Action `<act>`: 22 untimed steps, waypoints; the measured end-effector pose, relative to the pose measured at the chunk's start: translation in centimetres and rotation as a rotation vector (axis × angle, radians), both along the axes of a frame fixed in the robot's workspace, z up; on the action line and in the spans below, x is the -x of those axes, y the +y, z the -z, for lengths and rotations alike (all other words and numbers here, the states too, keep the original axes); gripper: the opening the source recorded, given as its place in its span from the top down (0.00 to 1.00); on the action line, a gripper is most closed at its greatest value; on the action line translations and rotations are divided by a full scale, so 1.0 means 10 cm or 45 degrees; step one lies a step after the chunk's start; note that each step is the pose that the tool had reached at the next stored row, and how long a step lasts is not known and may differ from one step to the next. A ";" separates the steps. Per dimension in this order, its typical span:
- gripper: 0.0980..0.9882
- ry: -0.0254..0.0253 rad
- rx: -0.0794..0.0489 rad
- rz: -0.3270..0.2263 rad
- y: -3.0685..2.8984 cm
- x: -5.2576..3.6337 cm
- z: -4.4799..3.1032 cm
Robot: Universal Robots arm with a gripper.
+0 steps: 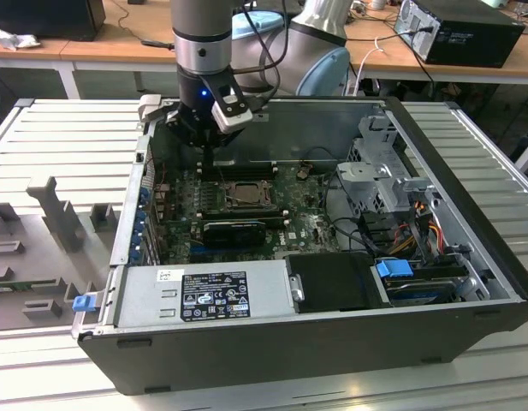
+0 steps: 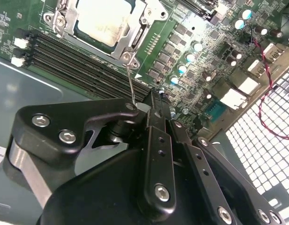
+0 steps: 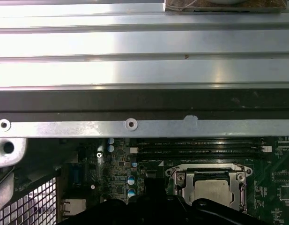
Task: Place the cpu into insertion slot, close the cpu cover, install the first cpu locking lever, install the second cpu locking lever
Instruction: 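Install the first cpu locking lever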
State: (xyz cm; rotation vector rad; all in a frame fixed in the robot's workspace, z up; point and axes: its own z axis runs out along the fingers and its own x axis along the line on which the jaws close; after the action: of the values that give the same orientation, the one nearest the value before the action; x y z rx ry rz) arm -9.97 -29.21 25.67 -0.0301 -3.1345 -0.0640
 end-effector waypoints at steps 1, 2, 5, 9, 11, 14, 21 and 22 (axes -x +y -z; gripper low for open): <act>0.99 0.0000 0.000 0.000 0.000 -0.007 0.000; 0.99 0.0000 0.000 0.000 0.000 -0.018 0.000; 0.99 -0.0001 0.000 0.000 0.000 -0.042 0.001; 0.99 -0.0001 0.000 0.000 0.000 -0.099 0.000; 0.99 0.0000 0.000 0.000 0.000 -0.140 0.000; 0.99 0.0000 0.000 0.000 0.000 -0.231 0.001; 0.99 0.0000 0.000 0.000 0.000 -0.345 0.007; 0.99 0.0000 0.000 0.000 0.000 -0.364 0.008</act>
State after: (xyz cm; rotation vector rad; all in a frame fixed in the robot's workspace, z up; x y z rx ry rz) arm -6.33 -29.21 25.59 -0.0301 -3.1345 -0.0640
